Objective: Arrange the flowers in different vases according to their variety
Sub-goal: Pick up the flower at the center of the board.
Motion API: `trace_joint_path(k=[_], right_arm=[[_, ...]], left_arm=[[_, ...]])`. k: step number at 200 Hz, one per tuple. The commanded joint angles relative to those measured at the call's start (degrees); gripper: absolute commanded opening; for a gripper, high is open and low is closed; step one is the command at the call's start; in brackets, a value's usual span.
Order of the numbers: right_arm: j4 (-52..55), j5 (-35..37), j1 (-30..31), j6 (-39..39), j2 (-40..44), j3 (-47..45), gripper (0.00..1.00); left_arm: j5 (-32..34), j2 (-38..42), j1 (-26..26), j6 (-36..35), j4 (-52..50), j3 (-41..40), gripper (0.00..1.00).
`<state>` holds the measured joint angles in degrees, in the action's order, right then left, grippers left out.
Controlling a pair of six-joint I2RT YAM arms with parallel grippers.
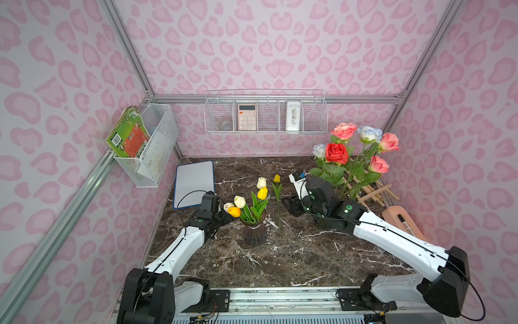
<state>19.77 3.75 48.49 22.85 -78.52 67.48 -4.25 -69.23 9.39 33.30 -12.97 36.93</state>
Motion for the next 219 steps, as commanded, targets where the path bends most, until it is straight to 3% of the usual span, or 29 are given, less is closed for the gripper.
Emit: trace_joint_path(k=[1, 54, 89, 167, 219], right_arm=[[5.50, 3.56, -0.43, 2.17, -4.77, 3.99, 0.54], [9.62, 2.90, -3.21, 4.52, -18.99, 15.42, 0.57], [16.00, 6.75, -3.23, 7.46, -29.83, 25.42, 0.56], [26.50, 12.45, -3.32, 12.59, -48.43, 39.60, 0.42], [26.29, 9.79, -3.70, 13.15, -54.25, 40.33, 0.37]], left_arm=[[-0.60, -0.68, -0.23, 0.36, 0.36, 0.46, 0.99], [3.40, 3.37, -0.25, 0.53, -1.38, -0.49, 0.99], [5.10, 5.55, -0.19, 0.80, -2.21, -0.99, 0.99], [6.29, 8.73, -0.24, 0.71, -2.90, -1.46, 0.99], [6.37, 8.93, -0.23, 0.63, -2.78, -1.62, 0.99]])
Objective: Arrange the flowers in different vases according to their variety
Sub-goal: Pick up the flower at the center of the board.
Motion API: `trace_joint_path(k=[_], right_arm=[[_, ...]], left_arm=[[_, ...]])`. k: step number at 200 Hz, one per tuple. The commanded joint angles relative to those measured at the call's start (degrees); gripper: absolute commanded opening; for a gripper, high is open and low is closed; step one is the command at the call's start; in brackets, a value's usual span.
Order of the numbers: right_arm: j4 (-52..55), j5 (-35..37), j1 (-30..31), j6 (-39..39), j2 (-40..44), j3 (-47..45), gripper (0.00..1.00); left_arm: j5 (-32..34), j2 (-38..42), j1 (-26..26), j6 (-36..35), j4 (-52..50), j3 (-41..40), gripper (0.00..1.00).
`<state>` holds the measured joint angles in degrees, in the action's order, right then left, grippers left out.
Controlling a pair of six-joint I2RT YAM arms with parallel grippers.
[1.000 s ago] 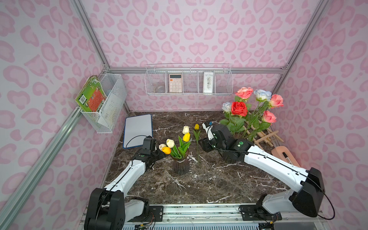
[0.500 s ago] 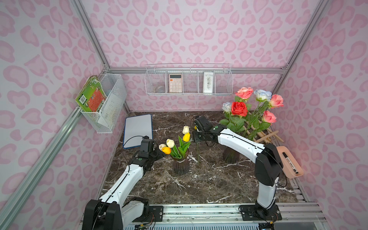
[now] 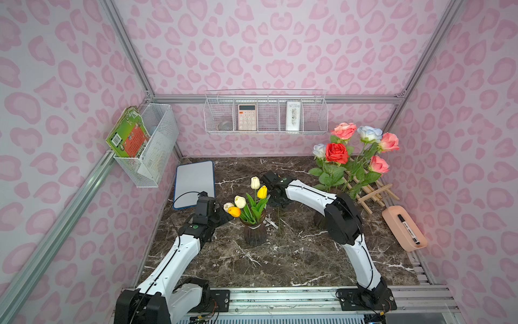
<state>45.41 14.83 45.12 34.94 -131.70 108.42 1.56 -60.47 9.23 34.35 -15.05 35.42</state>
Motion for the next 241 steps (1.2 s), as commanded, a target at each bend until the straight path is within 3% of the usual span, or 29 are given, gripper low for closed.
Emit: trace_joint_path(k=[1, 45, 60, 96, 150, 241], right_arm=[[0.52, -1.56, -0.36, 1.04, -1.09, -0.72, 0.37], [-5.71, -9.95, -2.31, 1.27, -0.11, -7.01, 0.25], [-7.52, -11.39, -2.82, 1.34, 0.30, -9.24, 0.17], [-6.89, -9.30, -3.16, 1.15, 0.27, -9.87, 0.00], [-7.78, -4.11, -3.16, -2.36, 7.34, -11.14, 0.00], [-39.01, -11.44, -2.90, -10.45, 40.50, -36.87, 0.00]], left_arm=[[0.55, 0.12, -0.08, -0.42, -0.70, -0.14, 0.99], [0.64, 0.61, -0.08, -0.51, -0.77, -0.22, 0.99], [0.55, 0.79, -0.06, -0.51, -0.55, -0.35, 0.99], [0.47, 0.97, -0.08, -0.51, -0.52, -0.35, 0.99], [0.59, 1.72, -0.07, -0.51, 0.19, -1.05, 0.99], [0.97, 3.19, -0.04, -0.42, 1.01, -2.11, 0.99]])
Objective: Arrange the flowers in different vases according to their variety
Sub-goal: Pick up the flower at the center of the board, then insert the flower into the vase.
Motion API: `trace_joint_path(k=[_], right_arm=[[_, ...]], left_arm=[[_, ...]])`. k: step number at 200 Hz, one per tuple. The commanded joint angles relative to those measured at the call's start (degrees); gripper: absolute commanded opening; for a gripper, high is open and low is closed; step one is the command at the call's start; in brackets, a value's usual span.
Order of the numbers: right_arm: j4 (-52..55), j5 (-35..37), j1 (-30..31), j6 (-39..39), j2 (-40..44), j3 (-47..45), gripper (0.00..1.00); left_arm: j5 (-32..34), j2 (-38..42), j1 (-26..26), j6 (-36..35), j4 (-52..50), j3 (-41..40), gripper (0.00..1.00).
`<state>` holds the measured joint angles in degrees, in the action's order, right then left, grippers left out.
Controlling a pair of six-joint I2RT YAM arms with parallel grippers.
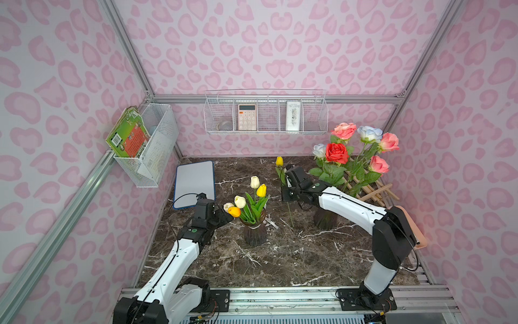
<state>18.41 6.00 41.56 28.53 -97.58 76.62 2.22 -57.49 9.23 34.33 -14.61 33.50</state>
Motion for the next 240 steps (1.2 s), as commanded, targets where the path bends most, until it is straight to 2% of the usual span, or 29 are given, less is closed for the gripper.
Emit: trace_joint_path(k=[1, 28, 62, 104, 156, 190, 240], right_arm=[[-12.41, -2.81, 0.69, -4.21, 6.76, -5.34, 0.00], [-24.11, -5.58, 2.65, -6.86, 15.91, -12.10, 0.00], [-36.15, -3.63, 9.00, -13.26, 23.95, -17.15, 0.00], [-47.55, -3.84, 13.72, -16.57, 28.95, -20.70, 0.00], [-62.24, -9.64, 17.83, -17.18, 26.51, -22.06, 0.00], [-66.49, -10.05, 20.00, -18.84, 22.36, -20.68, 0.00], [-72.55, -8.30, 20.47, -20.10, 19.24, -24.01, 0.00]], left_arm=[[0.32, 0.20, -0.07, -0.40, 0.56, -0.19, 0.99], [0.33, 0.35, -0.01, -0.40, 0.82, -0.44, 0.99], [0.51, 0.54, -0.02, -0.40, 1.03, -0.68, 0.99], [0.64, 0.98, -0.05, -0.40, 0.92, -0.78, 0.99], [0.69, 1.69, -0.04, -0.40, 0.88, -0.89, 0.99], [0.75, 2.09, -0.09, -0.40, 0.89, -0.98, 0.99], [0.69, 2.57, -0.09, -0.40, 0.86, -1.14, 0.99]])
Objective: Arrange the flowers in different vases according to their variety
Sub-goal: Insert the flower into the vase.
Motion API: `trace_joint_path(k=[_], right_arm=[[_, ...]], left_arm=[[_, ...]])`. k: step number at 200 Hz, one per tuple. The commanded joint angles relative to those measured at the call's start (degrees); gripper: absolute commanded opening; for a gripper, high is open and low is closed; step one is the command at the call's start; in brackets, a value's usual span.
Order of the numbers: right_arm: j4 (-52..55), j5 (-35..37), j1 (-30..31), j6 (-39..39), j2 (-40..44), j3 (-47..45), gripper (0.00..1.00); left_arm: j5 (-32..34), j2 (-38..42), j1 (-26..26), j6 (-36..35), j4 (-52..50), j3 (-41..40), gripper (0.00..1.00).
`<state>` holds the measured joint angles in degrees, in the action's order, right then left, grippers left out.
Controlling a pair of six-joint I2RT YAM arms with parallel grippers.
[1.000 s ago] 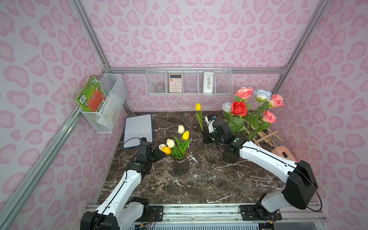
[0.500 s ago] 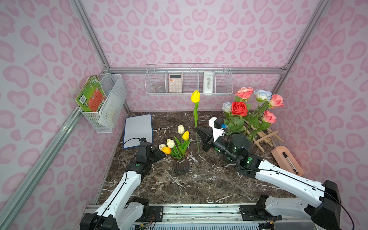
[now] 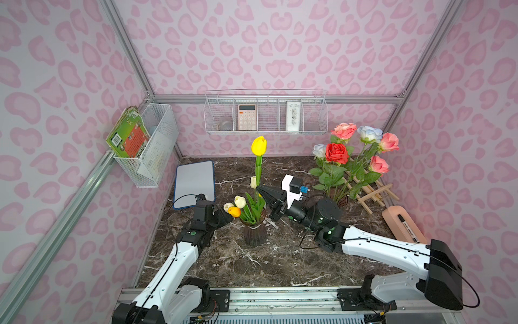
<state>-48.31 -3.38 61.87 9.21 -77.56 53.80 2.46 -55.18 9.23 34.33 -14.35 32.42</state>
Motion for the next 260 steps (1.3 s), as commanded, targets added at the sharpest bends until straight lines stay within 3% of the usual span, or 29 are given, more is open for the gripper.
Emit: trace_joint_path(k=[1, 64, 82, 102, 138, 197, 203, 225, 260], right_arm=[[-5.91, 1.09, 0.13, -0.78, -0.81, -1.30, 0.00], [-11.77, 1.20, 0.16, 2.64, -3.97, -6.05, 0.00], [-10.54, 0.96, 0.16, 3.85, -3.62, -6.72, 0.25], [-9.76, 1.26, 0.10, 4.79, -1.75, -8.45, 0.41], [-5.36, 1.27, 0.14, 5.71, 1.99, -10.26, 0.51], [11.23, -1.63, 0.18, 6.22, 6.49, -8.17, 0.66], [12.22, -2.13, 0.19, 6.16, 7.12, -8.33, 0.70], [15.78, -2.68, 0.18, 6.14, 10.02, -9.30, 0.98], [26.06, 2.22, 0.18, 5.99, 16.38, -10.72, 0.99]], left_arm=[[0.44, 0.25, -0.05, -0.40, 0.62, -0.08, 0.99], [0.27, 0.42, -0.08, -0.55, 1.20, -0.40, 0.99], [0.40, 0.56, -0.09, -0.65, 1.25, -0.44, 0.99], [0.86, 0.94, -0.09, -0.82, 0.67, -0.40, 0.99], [6.53, 5.90, 0.56, 0.07, -6.52, 1.44, 0.99], [8.98, 24.04, 0.82, 4.55, -22.44, 3.77, 0.99], [8.65, 25.81, 0.84, 4.89, -23.72, 4.04, 0.99], [7.17, 30.96, 0.83, 5.84, -27.99, 5.48, 0.99], [5.40, 37.03, 0.83, 6.96, -35.93, 9.46, 0.99]])
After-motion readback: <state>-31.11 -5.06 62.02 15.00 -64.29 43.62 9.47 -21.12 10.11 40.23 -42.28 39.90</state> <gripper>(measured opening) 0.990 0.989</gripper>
